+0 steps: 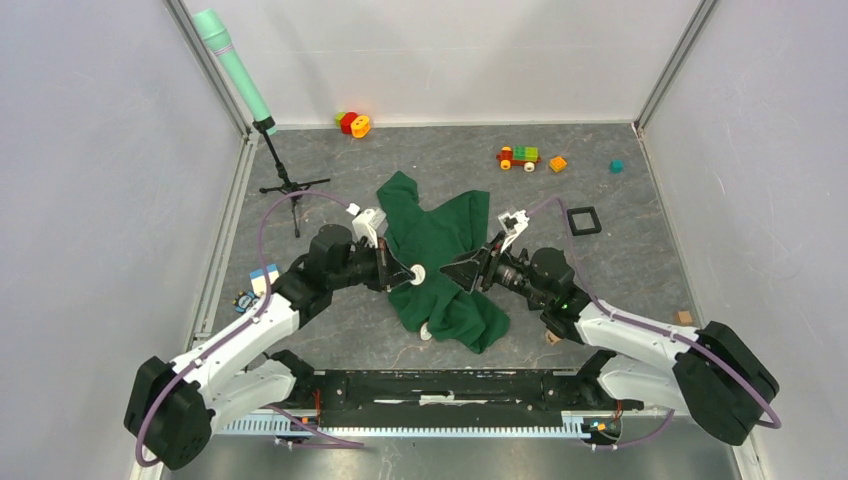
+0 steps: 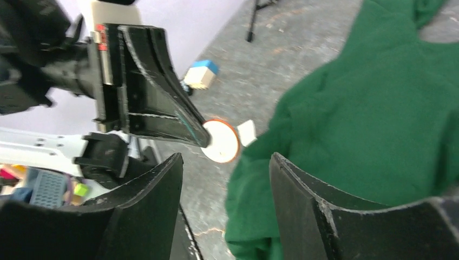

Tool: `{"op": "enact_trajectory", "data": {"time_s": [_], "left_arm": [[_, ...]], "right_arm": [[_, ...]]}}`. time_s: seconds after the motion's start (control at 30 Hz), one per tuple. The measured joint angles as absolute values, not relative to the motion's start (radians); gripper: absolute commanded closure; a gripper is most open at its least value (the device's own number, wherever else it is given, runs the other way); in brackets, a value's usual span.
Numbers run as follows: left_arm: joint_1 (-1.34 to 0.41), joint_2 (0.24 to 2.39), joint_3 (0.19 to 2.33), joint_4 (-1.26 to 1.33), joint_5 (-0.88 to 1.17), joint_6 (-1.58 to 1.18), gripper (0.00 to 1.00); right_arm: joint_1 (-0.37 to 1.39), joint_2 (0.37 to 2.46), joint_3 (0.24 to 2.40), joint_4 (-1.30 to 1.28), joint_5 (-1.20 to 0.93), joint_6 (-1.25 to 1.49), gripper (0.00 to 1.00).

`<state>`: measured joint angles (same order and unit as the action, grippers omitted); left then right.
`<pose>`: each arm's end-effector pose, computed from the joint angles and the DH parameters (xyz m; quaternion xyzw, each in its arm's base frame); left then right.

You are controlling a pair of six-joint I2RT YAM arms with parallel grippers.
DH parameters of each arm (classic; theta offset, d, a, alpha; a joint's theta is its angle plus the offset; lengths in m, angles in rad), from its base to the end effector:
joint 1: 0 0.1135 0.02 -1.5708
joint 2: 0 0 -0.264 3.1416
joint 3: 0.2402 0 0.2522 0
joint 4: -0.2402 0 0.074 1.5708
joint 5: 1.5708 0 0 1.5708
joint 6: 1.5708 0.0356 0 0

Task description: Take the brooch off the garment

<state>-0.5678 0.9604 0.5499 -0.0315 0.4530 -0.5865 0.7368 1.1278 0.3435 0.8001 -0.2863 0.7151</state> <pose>0.1712 -0.1277 0.2417 0.1124 0.8244 -0.4434 0.3333 0.1641 0.1625 0.2232 -0.1092 0.6932 0.5431 0.4611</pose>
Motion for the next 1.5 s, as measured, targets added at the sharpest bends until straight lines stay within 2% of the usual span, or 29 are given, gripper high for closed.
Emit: {"op": "enact_trajectory", "data": {"time_s": [0.2,0.33,0.43,0.67,0.8,0.9,1.03,1.2,1.5], "left_arm": [[-0.686,1.024,0.673,-0.227,0.224,-0.486,0.98],[-0.826,1.098,0.773,-0.287,0.078,-0.421,0.98],[-0.92,1.183,0.845,-0.311,-0.002,-0.374,0.98],[-1.016,1.476,0.982,-0.344,-0.102,-0.308,0.98],[-0.97,1.636,0.992,-0.37,-0.185,-0.333,0.98],[-0.879,1.653,1.003,-0.364,-0.235,-0.395,0.98],[-0.732,1.653,1.0,-0.395,-0.535,-0.452,0.98],[-0.682,1.676,1.029,-0.496,-0.849,-0.424,0.98],[-0.919,1.644,1.062,-0.343,-0.907,-0.147,0.98]], "right_arm": [[0.735,1.074,0.479,0.403,-0.152,0.534,0.32],[0.712,0.981,0.515,0.208,-0.038,0.443,0.18],[0.662,0.953,0.569,0.036,0.038,0.382,0.02],[0.564,0.957,0.665,-0.226,0.231,0.336,0.02],[0.499,0.971,0.665,-0.286,0.215,0.342,0.02],[0.462,1.005,0.665,-0.298,0.178,0.362,0.02],[0.441,1.065,0.665,-0.313,0.151,0.433,0.09],[0.441,1.088,0.666,-0.307,0.14,0.515,0.28],[0.461,1.158,0.677,-0.315,0.187,0.591,0.39]]}}
